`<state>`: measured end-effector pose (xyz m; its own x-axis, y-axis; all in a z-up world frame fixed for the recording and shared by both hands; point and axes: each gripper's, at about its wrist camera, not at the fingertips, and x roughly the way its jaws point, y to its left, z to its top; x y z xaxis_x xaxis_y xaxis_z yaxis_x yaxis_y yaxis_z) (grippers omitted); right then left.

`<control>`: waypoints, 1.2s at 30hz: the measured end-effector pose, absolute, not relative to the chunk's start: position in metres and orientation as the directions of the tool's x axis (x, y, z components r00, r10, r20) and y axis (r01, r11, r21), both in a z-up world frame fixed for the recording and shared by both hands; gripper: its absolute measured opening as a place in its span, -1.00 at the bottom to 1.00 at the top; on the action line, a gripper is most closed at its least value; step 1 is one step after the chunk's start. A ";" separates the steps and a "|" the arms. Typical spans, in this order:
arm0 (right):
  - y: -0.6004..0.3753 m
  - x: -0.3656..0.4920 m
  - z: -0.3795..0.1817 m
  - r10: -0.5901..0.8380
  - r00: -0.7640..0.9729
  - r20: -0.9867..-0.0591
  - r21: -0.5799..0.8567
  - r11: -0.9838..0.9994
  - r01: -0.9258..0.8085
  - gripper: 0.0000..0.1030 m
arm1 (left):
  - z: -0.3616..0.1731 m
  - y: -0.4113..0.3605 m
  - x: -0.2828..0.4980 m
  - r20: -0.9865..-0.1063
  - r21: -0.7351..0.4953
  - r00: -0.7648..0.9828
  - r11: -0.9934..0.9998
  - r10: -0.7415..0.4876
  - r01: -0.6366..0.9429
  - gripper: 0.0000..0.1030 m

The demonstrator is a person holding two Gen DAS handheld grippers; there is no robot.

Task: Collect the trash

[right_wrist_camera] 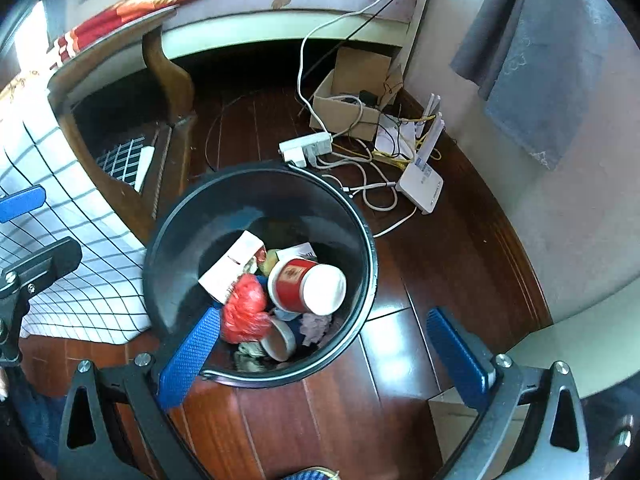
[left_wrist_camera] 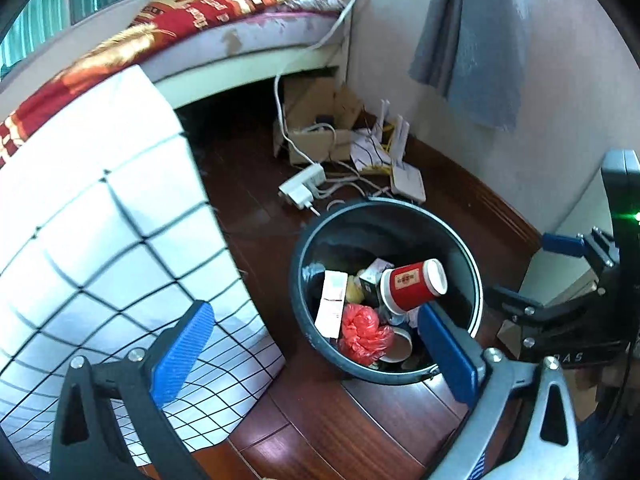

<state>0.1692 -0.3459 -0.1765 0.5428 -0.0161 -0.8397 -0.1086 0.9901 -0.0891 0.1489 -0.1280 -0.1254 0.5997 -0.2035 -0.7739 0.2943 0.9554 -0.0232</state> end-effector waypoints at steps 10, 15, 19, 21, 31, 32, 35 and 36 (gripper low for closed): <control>-0.311 0.137 -0.118 0.033 0.634 -0.772 -0.054 0.992 -0.118 1.00 | -0.082 -0.102 0.121 -0.723 -0.007 0.668 0.968 -0.179 0.252 0.99; -0.293 0.113 -0.075 0.049 0.689 -0.723 -0.064 0.988 -0.137 1.00 | -0.055 -0.091 0.100 -0.697 0.016 0.700 0.972 -0.157 0.234 0.99; -0.281 0.091 -0.042 0.062 0.727 -0.684 -0.068 0.987 -0.148 1.00 | -0.030 -0.077 0.079 -0.663 0.016 0.735 0.978 -0.144 0.206 0.99; -0.275 0.077 -0.024 0.060 0.749 -0.659 -0.078 0.986 -0.147 1.00 | -0.018 -0.070 0.066 -0.645 0.022 0.754 0.983 -0.125 0.182 0.99; -0.261 0.024 0.034 0.060 0.823 -0.565 -0.083 0.988 -0.130 1.00 | 0.025 -0.049 0.009 -0.559 0.028 0.824 0.992 -0.089 0.126 0.99; -0.259 0.020 0.036 0.058 0.828 -0.557 -0.085 0.988 -0.127 1.00 | 0.029 -0.048 0.006 -0.553 0.029 0.829 0.993 -0.082 0.118 0.99; -0.260 0.008 0.045 0.065 0.841 -0.537 -0.076 0.989 -0.125 1.00 | 0.039 -0.051 -0.002 -0.526 0.051 0.848 0.992 -0.069 0.113 0.99; -0.261 0.005 0.047 0.065 0.846 -0.529 -0.072 0.990 -0.121 1.00 | 0.042 -0.052 -0.004 -0.517 0.058 0.853 0.992 -0.067 0.113 0.99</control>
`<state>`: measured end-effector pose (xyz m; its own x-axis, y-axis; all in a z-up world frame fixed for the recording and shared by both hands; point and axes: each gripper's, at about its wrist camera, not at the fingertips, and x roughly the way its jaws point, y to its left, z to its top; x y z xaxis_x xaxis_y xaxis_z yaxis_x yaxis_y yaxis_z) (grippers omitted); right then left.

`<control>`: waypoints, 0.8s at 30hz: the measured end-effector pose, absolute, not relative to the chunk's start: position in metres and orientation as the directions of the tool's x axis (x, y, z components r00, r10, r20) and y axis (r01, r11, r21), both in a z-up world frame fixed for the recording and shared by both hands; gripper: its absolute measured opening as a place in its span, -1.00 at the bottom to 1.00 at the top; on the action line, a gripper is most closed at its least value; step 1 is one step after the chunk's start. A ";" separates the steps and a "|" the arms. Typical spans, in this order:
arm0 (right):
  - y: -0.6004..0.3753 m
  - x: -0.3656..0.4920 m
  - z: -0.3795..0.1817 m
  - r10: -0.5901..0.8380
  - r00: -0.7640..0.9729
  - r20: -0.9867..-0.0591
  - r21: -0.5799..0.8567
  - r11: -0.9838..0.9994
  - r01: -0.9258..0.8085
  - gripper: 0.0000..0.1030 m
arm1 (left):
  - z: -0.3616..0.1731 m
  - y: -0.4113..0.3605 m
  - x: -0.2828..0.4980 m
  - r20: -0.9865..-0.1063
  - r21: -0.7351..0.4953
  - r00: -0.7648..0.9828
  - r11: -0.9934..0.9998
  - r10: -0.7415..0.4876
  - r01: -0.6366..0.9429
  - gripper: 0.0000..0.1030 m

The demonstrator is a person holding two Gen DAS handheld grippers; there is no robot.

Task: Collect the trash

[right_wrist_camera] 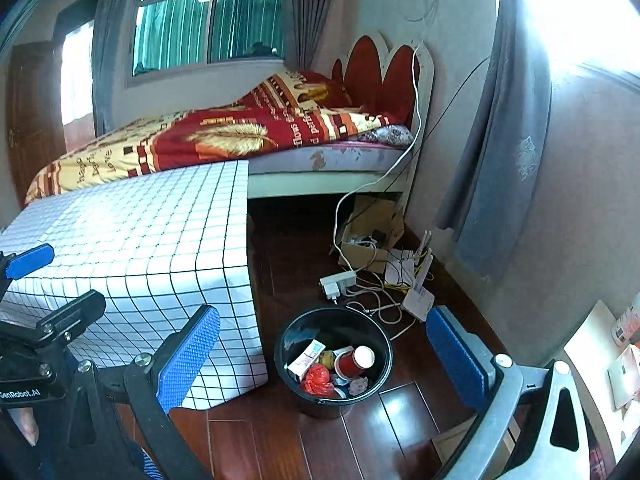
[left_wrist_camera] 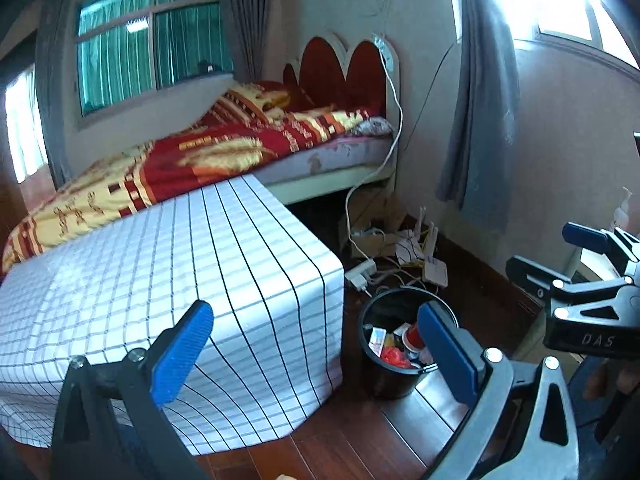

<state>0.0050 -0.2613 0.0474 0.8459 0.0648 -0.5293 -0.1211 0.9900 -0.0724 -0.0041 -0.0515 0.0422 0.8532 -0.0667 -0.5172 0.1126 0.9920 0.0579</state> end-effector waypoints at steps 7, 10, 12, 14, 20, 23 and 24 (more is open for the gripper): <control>-0.268 -0.004 0.055 0.069 0.855 -0.514 -0.053 0.992 -0.112 1.00 | 0.048 -0.057 -0.006 -0.495 0.048 0.864 0.991 -0.087 0.127 0.99; -0.270 -0.004 0.055 0.064 0.854 -0.517 -0.048 0.994 -0.103 1.00 | 0.046 -0.060 -0.005 -0.496 0.052 0.863 0.989 -0.094 0.138 0.99; -0.271 -0.004 0.054 0.060 0.854 -0.517 -0.048 0.994 -0.099 1.00 | 0.046 -0.060 -0.005 -0.497 0.049 0.863 0.989 -0.094 0.136 0.99; -0.271 -0.006 0.054 0.063 0.854 -0.517 -0.046 0.994 -0.101 1.00 | 0.046 -0.060 -0.006 -0.495 0.044 0.863 0.990 -0.097 0.137 0.99; -0.270 -0.007 0.054 0.063 0.851 -0.521 -0.051 0.993 -0.105 1.00 | 0.046 -0.060 -0.009 -0.499 0.044 0.861 0.990 -0.094 0.134 0.99; -0.270 -0.007 0.055 0.065 0.854 -0.516 -0.051 0.993 -0.107 1.00 | 0.047 -0.060 -0.010 -0.497 0.046 0.863 0.990 -0.091 0.131 0.99; -0.269 -0.008 0.055 0.065 0.856 -0.513 -0.053 0.993 -0.107 1.00 | 0.048 -0.060 -0.011 -0.496 0.045 0.863 0.990 -0.093 0.132 0.99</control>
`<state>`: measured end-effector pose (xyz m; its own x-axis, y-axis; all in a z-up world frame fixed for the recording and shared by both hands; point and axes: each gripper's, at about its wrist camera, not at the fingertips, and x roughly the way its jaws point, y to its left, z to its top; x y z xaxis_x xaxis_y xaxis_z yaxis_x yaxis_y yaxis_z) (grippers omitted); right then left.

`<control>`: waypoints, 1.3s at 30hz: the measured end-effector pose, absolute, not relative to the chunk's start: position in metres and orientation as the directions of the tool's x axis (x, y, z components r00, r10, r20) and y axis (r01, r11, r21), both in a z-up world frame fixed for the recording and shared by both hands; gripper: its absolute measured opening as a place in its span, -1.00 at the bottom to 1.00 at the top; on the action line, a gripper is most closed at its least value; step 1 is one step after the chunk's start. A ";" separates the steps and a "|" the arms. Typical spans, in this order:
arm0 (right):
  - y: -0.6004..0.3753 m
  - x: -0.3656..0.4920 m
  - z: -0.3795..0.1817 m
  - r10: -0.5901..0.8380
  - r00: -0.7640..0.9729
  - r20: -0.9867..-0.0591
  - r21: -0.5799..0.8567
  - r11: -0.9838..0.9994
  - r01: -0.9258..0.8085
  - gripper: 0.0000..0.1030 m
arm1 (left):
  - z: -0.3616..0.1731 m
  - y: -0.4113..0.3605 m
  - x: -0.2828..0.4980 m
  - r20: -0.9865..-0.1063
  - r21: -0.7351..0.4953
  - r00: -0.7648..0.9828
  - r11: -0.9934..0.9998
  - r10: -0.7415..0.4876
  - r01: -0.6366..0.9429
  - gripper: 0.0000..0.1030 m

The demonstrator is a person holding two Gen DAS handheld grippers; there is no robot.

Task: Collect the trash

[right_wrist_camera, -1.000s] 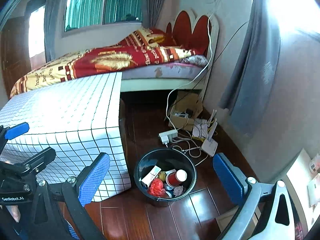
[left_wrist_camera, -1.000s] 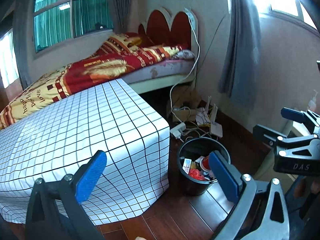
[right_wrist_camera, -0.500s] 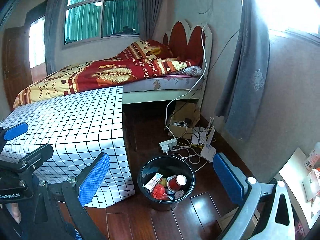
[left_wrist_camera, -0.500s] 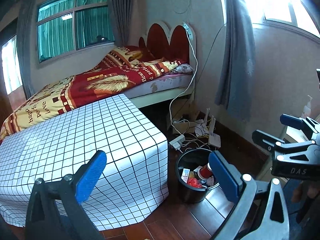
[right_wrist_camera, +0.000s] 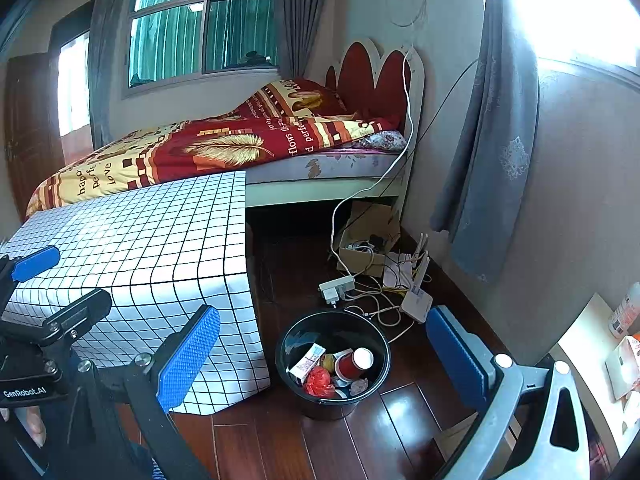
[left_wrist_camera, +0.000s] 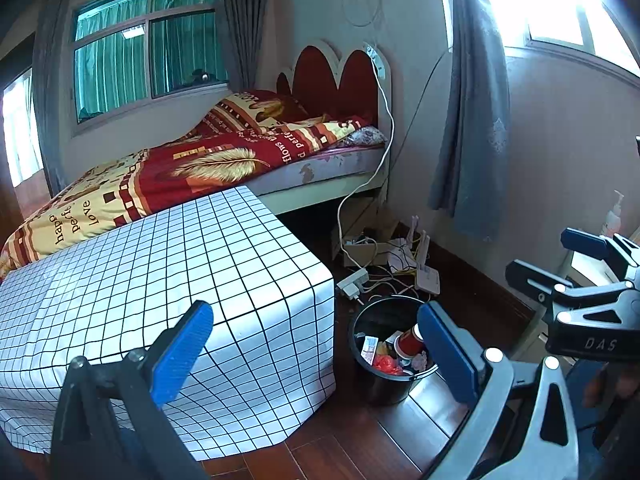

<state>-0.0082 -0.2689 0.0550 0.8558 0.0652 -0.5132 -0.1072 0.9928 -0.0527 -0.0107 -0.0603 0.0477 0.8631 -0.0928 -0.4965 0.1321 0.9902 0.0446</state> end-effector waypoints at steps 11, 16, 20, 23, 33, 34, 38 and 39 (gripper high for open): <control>-0.266 -0.010 0.057 0.068 0.858 -0.509 -0.057 0.992 -0.112 1.00 | 0.052 -0.061 -0.012 -0.492 0.045 0.866 0.990 -0.092 0.130 0.99; -0.265 -0.009 0.057 0.068 0.856 -0.512 -0.059 0.992 -0.114 1.00 | 0.053 -0.061 -0.009 -0.493 0.045 0.865 0.991 -0.090 0.128 0.99; -0.266 -0.009 0.059 0.072 0.858 -0.509 -0.058 0.991 -0.117 1.00 | 0.055 -0.064 -0.008 -0.491 0.047 0.867 0.991 -0.090 0.129 0.99; -0.267 -0.009 0.059 0.073 0.857 -0.510 -0.054 0.992 -0.117 1.00 | 0.053 -0.064 -0.009 -0.492 0.044 0.866 0.991 -0.091 0.129 0.99; -0.269 -0.008 0.061 0.069 0.858 -0.509 -0.054 0.992 -0.113 1.00 | 0.053 -0.066 -0.010 -0.491 0.044 0.866 0.990 -0.093 0.131 0.99; -0.269 -0.009 0.061 0.070 0.858 -0.508 -0.055 0.992 -0.113 1.00 | 0.053 -0.067 -0.010 -0.490 0.045 0.867 0.990 -0.093 0.132 0.99; -0.268 -0.009 0.062 0.071 0.860 -0.505 -0.056 0.992 -0.115 1.00 | 0.054 -0.066 -0.009 -0.487 0.046 0.868 0.990 -0.093 0.131 0.99; -0.268 -0.009 0.062 0.072 0.860 -0.505 -0.055 0.992 -0.115 1.00 | 0.054 -0.066 -0.009 -0.487 0.045 0.869 0.990 -0.093 0.132 0.99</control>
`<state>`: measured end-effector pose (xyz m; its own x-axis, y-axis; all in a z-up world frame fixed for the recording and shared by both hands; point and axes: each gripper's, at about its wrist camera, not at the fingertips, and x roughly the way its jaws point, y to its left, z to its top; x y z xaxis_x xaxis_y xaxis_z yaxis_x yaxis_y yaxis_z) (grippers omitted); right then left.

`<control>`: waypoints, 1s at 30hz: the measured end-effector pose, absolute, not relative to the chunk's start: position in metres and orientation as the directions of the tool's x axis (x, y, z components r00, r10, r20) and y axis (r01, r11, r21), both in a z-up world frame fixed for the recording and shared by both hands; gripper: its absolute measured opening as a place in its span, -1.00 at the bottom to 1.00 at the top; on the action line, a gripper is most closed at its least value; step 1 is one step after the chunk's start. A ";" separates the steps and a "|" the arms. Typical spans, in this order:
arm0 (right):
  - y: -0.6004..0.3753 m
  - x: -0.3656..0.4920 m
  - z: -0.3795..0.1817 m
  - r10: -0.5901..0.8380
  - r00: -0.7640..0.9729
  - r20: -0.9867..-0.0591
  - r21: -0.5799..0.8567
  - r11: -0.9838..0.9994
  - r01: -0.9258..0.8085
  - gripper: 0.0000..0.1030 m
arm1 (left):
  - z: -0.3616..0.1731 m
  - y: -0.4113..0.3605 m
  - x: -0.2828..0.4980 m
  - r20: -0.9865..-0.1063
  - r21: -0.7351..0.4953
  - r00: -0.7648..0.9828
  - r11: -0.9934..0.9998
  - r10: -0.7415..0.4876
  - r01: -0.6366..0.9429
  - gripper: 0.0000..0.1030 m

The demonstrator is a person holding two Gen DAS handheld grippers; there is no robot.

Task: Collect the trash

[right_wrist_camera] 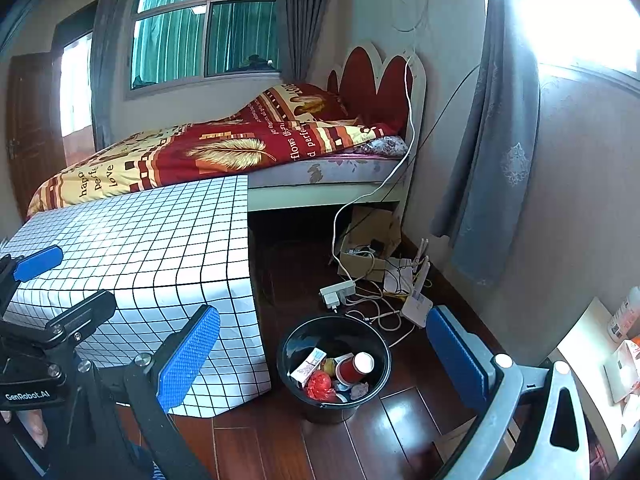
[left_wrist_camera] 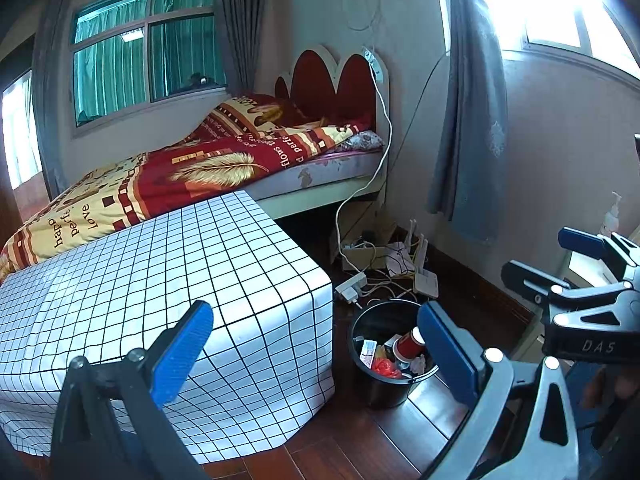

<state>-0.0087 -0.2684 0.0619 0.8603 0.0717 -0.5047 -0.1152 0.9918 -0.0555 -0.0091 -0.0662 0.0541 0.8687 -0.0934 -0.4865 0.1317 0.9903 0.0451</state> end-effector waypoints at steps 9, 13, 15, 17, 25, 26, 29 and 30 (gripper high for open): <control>-0.268 -0.008 0.062 0.069 0.861 -0.504 -0.059 0.992 -0.114 1.00 | 0.056 -0.066 -0.008 -0.486 0.047 0.869 0.990 -0.092 0.130 0.99; -0.267 -0.009 0.061 0.067 0.861 -0.505 -0.060 0.992 -0.113 1.00 | 0.057 -0.065 -0.007 -0.486 0.046 0.869 0.990 -0.096 0.136 0.99; -0.267 -0.008 0.061 0.067 0.860 -0.507 -0.061 0.992 -0.113 1.00 | 0.057 -0.065 -0.006 -0.489 0.045 0.867 0.989 -0.099 0.138 0.99; -0.267 -0.008 0.061 0.067 0.860 -0.506 -0.063 0.991 -0.114 1.00 | 0.057 -0.065 -0.007 -0.490 0.045 0.866 0.989 -0.101 0.141 0.99; -0.268 -0.009 0.061 0.065 0.861 -0.504 -0.063 0.992 -0.111 1.00 | 0.056 -0.065 -0.006 -0.491 0.041 0.865 0.989 -0.106 0.144 0.99; -0.268 -0.009 0.061 0.064 0.861 -0.505 -0.064 0.992 -0.111 1.00 | 0.056 -0.065 -0.006 -0.490 0.041 0.865 0.989 -0.106 0.144 0.99; -0.268 -0.009 0.061 0.065 0.861 -0.504 -0.063 0.992 -0.111 1.00 | 0.055 -0.065 -0.006 -0.490 0.042 0.866 0.989 -0.105 0.143 0.99; -0.268 -0.009 0.060 0.064 0.861 -0.504 -0.064 0.992 -0.111 1.00 | 0.055 -0.066 -0.007 -0.489 0.041 0.866 0.989 -0.105 0.143 0.99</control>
<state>-0.0090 -0.2680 0.0604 0.8612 0.0640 -0.5042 -0.1112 0.9917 -0.0639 -0.0065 -0.0656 0.0552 0.8659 -0.1049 -0.4891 0.1429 0.9889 0.0409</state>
